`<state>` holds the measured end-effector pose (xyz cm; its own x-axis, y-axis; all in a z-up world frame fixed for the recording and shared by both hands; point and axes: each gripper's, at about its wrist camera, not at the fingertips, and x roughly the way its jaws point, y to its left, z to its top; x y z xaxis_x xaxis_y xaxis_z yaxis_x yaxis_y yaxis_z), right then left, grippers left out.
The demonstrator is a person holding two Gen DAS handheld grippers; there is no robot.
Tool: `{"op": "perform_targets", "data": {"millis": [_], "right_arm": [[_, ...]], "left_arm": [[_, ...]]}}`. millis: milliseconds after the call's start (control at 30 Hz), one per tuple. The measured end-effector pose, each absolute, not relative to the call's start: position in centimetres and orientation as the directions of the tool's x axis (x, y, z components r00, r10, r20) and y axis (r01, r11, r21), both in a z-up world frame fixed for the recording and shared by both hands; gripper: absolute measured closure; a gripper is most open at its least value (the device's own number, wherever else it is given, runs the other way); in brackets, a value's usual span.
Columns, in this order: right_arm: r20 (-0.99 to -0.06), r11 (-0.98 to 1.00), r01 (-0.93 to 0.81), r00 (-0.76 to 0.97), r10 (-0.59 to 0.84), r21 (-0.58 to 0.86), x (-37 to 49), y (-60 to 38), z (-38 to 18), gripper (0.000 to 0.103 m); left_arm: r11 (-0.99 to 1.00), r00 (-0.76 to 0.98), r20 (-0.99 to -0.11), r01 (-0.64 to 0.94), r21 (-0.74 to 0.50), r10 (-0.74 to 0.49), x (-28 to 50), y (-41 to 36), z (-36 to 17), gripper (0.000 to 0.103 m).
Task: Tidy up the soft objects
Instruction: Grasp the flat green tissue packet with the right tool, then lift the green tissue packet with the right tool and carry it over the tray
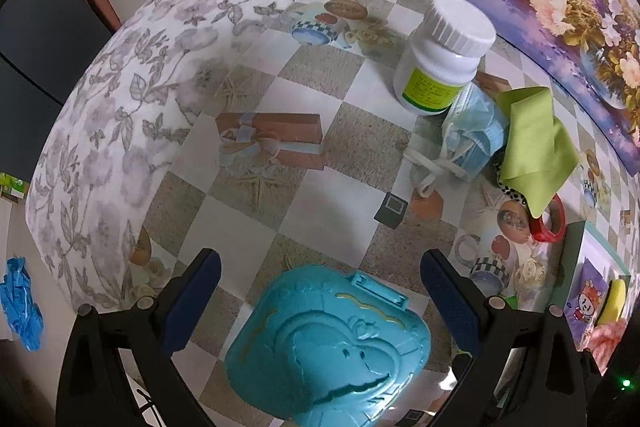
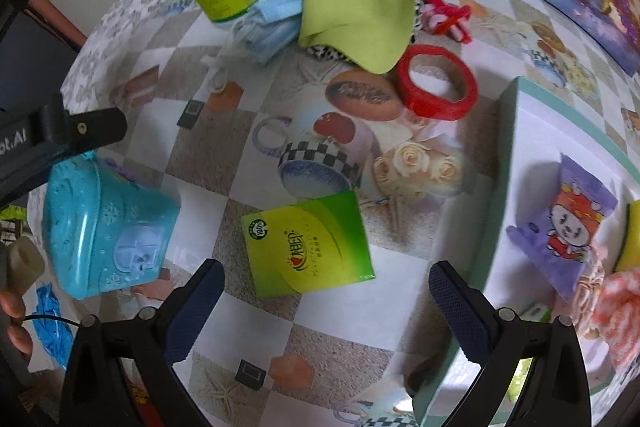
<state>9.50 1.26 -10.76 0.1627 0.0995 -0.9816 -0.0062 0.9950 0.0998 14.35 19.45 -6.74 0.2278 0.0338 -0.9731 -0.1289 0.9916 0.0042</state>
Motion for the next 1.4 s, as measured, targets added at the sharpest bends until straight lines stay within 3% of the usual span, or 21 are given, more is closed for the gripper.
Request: {"op": "perform_targets", "data": {"millis": [433, 733, 1033, 1167, 1400], "right_arm": [[-0.990, 0.997, -0.072, 0.143, -0.002, -0.012, 10.2, 4.1, -13.9, 0.000], [-0.987, 0.997, -0.074, 0.159, -0.002, -0.013, 10.2, 4.6, -14.2, 0.002], [-0.984, 0.999, -0.052, 0.177, 0.001, -0.008, 10.6, 2.3, -13.7, 0.019], [-0.982, 0.999, -0.049, 0.190, 0.002, -0.008, 10.6, 1.4, -13.0, 0.036], [-0.982, 1.000, -0.020, 0.188, 0.024, 0.021, 11.3, -1.3, -12.1, 0.037]], "left_arm": [[0.990, 0.199, -0.979, -0.138, 0.016, 0.044, 14.8, 20.3, -7.8, 0.003], [0.990, 0.207, -0.977, -0.138, 0.020, 0.048, 14.9, 20.4, -7.8, 0.003], [0.991, 0.213, -0.975, -0.129, 0.030, 0.057, 14.9, 20.0, -7.6, 0.003], [0.992, 0.218, -0.974, -0.122, 0.035, 0.061, 15.0, 19.8, -7.4, 0.003], [0.992, 0.222, -0.973, -0.113, 0.046, 0.070, 15.0, 19.4, -7.2, 0.003]]}}
